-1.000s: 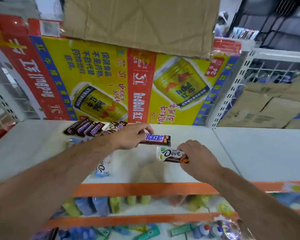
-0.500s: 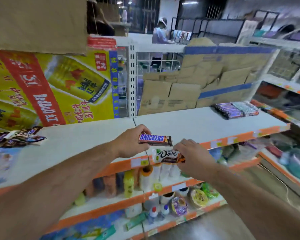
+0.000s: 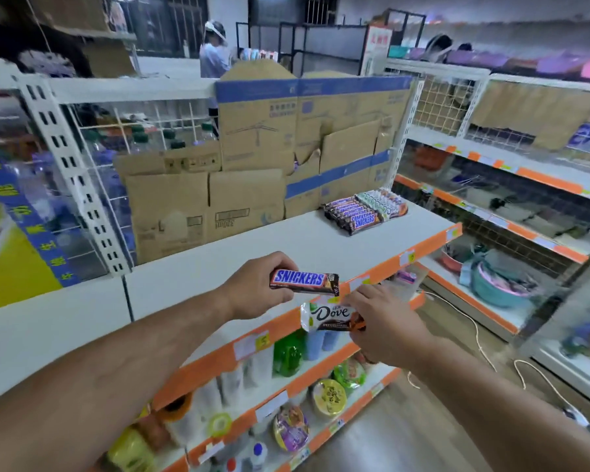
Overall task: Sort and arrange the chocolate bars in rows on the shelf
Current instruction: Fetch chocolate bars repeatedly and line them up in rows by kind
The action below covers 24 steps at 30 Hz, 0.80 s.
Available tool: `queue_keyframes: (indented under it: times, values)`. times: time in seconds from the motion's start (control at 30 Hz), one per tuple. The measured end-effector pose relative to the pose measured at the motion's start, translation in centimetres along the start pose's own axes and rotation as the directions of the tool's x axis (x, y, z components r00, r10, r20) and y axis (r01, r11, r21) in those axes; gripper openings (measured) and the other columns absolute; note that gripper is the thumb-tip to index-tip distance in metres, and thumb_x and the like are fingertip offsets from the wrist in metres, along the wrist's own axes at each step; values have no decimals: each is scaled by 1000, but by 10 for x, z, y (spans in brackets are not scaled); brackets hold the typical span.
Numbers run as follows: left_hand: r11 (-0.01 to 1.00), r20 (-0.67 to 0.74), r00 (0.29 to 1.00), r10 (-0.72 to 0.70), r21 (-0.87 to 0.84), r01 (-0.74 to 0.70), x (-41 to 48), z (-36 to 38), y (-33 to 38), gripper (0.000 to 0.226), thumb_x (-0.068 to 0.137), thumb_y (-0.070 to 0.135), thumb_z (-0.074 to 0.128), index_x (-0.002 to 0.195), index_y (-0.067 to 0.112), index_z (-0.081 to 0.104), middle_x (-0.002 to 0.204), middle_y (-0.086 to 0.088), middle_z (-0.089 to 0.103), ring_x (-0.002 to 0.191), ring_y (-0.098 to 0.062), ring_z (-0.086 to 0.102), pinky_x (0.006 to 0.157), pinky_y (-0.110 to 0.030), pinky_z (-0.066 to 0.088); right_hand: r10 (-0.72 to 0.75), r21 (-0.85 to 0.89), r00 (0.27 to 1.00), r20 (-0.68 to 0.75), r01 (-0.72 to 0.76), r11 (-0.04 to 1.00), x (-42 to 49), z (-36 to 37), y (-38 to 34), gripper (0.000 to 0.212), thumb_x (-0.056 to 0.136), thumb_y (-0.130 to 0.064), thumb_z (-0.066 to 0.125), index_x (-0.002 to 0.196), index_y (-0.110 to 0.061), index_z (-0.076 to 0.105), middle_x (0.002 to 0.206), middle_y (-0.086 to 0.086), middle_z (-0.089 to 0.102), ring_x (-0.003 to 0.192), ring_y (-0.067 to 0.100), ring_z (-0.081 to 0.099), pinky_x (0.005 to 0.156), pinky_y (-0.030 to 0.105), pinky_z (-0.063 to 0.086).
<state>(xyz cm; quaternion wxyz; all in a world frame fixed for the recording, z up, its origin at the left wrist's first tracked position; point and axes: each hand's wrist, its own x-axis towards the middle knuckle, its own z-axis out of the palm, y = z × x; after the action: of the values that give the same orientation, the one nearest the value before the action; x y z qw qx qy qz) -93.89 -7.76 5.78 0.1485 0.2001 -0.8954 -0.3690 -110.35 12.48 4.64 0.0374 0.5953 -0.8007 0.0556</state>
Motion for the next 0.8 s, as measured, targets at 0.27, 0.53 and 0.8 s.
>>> queue_keyframes:
  times: [0.27,0.53,0.8]
  values:
    - [989,-27,990,140,59,-138,163,29,-9,32,73,19,79,99,29,63,99,8,54,87,-4,53,75,-14,38,81,-47,997,-10,-82,996,78,-1,109,40,75,-27,60,115,-27,60,106,-4,59,102,21,55,83,35,47]
    - [990,-71,988,134,55,-130,261,63,-18,34,73,25,80,104,25,67,103,9,56,95,-8,54,82,-21,44,101,-28,995,9,-101,995,134,13,190,35,76,-25,57,111,-26,58,100,-3,58,95,22,54,76,37,48]
    - [984,-150,982,118,147,-96,314,118,-31,39,68,40,77,102,23,68,102,8,58,99,-12,52,89,-29,44,26,23,996,81,-28,999,179,35,275,40,73,-23,58,112,-26,58,104,-2,57,101,23,52,79,37,47]
